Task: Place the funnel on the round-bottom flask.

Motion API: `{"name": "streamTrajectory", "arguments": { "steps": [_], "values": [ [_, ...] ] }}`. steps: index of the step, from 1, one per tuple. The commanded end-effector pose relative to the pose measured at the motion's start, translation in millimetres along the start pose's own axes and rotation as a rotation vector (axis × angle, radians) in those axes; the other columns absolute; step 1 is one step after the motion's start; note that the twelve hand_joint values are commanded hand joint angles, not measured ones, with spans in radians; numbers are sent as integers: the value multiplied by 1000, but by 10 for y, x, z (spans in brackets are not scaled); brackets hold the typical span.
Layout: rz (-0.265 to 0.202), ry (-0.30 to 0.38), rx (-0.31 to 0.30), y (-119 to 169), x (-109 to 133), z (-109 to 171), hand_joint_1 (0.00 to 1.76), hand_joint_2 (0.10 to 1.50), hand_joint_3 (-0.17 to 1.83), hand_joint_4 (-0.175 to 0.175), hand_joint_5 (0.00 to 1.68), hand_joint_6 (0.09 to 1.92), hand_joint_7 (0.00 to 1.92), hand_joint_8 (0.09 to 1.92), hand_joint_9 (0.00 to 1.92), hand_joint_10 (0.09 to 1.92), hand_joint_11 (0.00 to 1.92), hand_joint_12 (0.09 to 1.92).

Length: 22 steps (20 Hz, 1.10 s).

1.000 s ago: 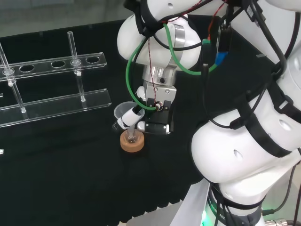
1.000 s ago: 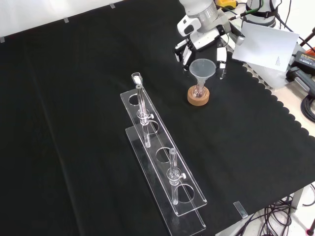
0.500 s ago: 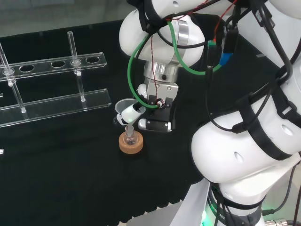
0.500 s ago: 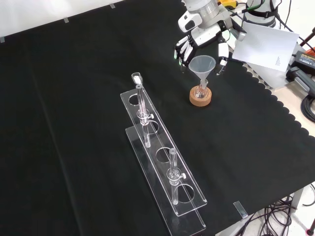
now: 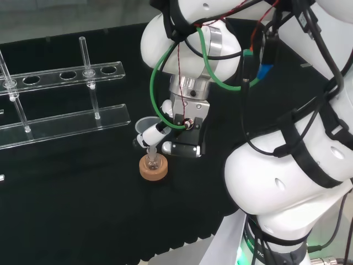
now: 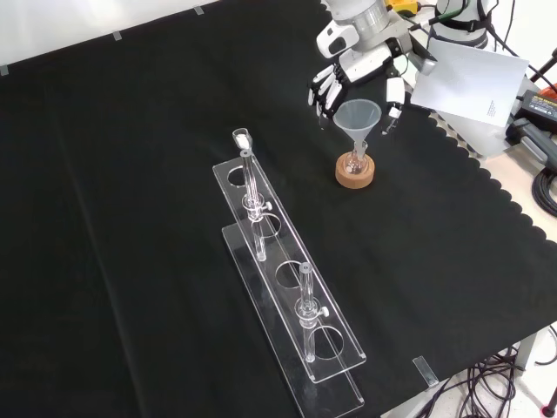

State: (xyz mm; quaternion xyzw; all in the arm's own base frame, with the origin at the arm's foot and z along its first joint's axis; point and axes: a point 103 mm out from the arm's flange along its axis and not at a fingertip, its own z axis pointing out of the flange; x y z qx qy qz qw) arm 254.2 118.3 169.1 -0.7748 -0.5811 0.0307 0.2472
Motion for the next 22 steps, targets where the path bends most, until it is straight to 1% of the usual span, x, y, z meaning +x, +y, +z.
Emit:
{"name": "streamTrajectory", "arguments": {
  "steps": [1, 5, 9, 12, 15, 18, 22],
  "values": [
    [7, -11, 4, 24, -8, 101, 640, 571, 484, 28, 602, 89, 696, 404, 343, 622, 0, 759],
    [2, -17, -4, 25, -10, 94, 642, 572, 475, 23, 563, 87, 644, 384, 328, 619, 0, 760],
    [-10, -39, -4, 19, 9, 64, 595, 589, 377, 11, 428, 87, 489, 376, 242, 650, 0, 745],
    [-25, -54, 1, -4, 33, 52, 572, 604, 306, 3, 343, 87, 388, 395, 178, 689, 0, 701],
    [-32, -64, 6, -13, 44, 49, 563, 609, 275, 0, 299, 87, 332, 403, 139, 701, 0, 673],
    [-36, -65, 12, -22, 49, 46, 545, 612, 242, -10, 219, 87, 275, 420, 94, 717, 0, 642],
    [-48, -73, 19, -46, 68, 32, 482, 617, 168, -24, 57, 87, 162, 464, 22, 742, 0, 578]
  ]
}}
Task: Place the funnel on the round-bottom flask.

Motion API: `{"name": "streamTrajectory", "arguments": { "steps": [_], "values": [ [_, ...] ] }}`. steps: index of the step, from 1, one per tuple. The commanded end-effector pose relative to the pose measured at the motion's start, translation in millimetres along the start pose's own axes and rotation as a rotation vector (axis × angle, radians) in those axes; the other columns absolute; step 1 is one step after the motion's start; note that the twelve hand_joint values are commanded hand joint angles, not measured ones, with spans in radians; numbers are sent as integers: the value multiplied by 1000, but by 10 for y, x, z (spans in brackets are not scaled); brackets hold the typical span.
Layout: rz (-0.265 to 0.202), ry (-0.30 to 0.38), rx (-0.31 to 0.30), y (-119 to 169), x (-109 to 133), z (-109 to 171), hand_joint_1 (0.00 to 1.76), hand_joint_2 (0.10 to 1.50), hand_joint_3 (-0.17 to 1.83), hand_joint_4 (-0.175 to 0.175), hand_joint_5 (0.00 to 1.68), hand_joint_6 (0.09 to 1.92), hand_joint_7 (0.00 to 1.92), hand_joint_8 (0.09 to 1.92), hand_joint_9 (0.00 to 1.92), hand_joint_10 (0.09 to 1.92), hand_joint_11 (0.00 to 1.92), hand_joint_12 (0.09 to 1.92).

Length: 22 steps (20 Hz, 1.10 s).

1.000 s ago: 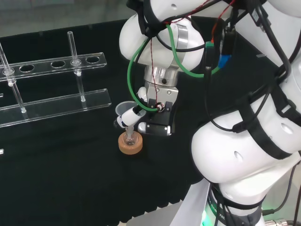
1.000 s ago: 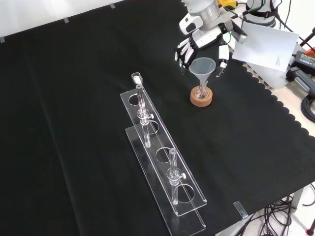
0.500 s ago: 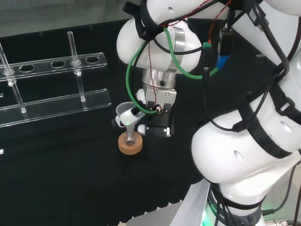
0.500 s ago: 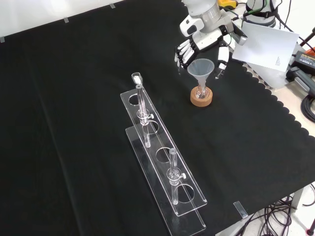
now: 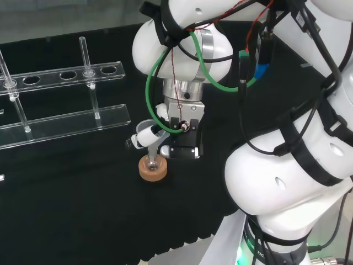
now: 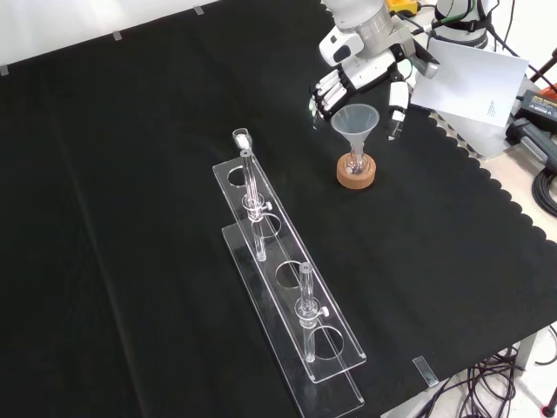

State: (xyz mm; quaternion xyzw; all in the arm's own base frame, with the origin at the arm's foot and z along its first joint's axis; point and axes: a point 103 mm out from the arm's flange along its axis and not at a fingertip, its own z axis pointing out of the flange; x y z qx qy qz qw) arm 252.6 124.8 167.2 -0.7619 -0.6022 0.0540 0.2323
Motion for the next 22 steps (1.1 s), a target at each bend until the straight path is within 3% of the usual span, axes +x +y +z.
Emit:
{"name": "streamTrajectory", "arguments": {
  "steps": [1, 3, 6, 13, 22],
  "values": [
    [-16, -9, 16, -30, 23, -15, 459, 614, 145, -26, 30, 87, 109, 468, 11, 692, 0, 564],
    [-33, -15, 26, -45, 35, -24, 406, 605, 91, -25, 6, 87, 31, 392, 2, 444, 0, 451],
    [-47, -17, 14, -76, 68, -72, 350, 595, 33, -16, 0, 87, 2, 117, 0, 87, 0, 195],
    [-136, -40, -101, -279, 290, -617, 310, 584, 11, -1, 0, 87, 0, 87, 0, 87, 0, 89],
    [-181, -167, -160, -193, 386, -1199, 306, 587, 10, 0, 0, 87, 0, 87, 0, 87, 0, 87]
  ]
}}
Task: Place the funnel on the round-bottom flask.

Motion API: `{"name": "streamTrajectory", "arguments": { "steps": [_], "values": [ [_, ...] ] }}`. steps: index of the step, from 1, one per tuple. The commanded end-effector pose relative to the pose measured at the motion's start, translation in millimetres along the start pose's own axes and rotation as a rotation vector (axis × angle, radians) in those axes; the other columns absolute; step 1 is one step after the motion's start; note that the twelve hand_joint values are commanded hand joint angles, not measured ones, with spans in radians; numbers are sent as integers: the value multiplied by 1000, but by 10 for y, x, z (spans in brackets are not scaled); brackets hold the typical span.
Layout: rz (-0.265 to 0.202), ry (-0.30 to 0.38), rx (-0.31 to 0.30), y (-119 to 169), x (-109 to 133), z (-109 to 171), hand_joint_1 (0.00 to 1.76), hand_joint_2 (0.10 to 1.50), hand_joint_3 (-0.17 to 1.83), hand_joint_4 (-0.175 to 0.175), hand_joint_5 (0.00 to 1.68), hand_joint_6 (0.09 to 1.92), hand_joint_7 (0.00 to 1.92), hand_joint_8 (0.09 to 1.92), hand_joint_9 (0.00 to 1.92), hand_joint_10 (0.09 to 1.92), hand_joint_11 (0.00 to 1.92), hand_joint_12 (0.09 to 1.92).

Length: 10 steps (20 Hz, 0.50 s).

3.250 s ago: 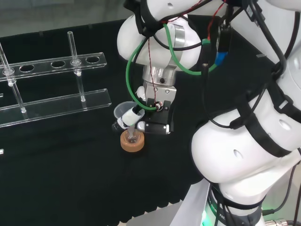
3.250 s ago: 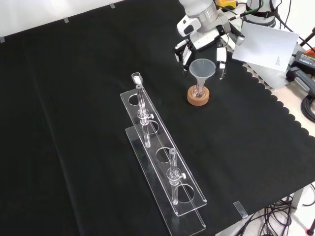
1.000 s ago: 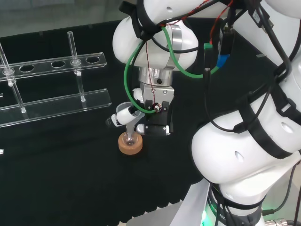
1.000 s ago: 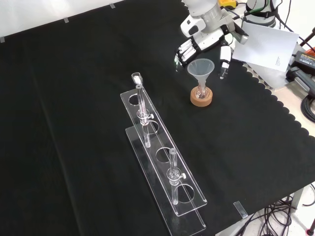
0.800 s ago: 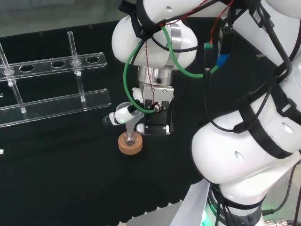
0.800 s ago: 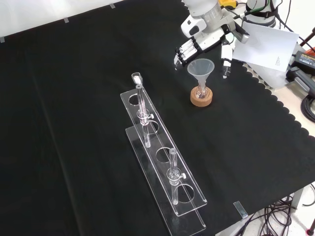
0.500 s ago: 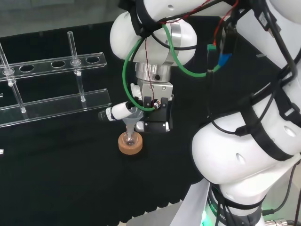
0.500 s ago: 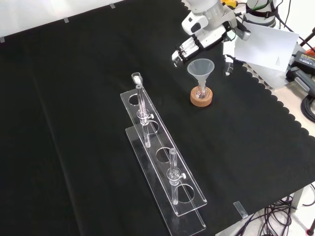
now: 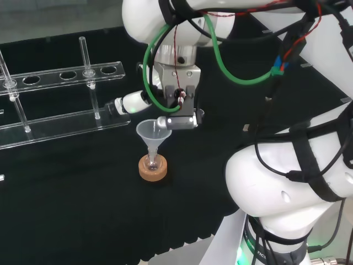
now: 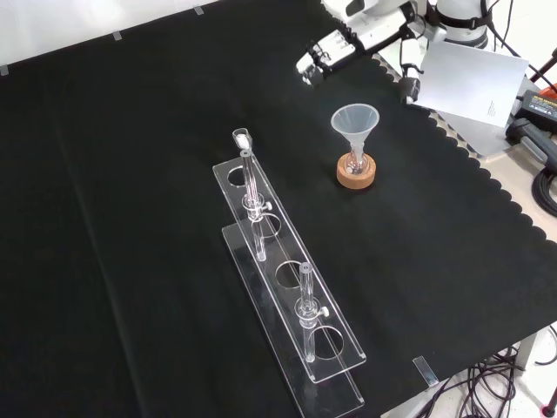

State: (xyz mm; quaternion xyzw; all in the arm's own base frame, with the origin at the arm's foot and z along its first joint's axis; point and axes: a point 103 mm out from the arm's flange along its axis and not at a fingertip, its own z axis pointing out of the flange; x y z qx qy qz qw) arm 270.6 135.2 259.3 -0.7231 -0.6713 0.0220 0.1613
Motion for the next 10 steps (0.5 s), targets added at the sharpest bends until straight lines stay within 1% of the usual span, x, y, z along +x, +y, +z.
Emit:
{"name": "streamTrajectory", "arguments": {
  "steps": [1, 3, 8, 10],
  "values": [
    [-29, -103, -16, 124, 30, -363, 306, 588, 10, 0, 0, 87, 0, 87, 0, 87, 0, 87],
    [-29, -123, -4, 211, 46, -418, 307, 590, 9, -1, 0, 87, 0, 87, 0, 87, 0, 87],
    [-8, -121, 44, 399, 49, -446, 311, 600, 13, -2, 0, 87, 0, 87, 0, 87, 0, 87],
    [-8, -119, 55, 453, 38, -427, 312, 602, 13, -2, 0, 87, 0, 87, 0, 87, 0, 87]
  ]
}}
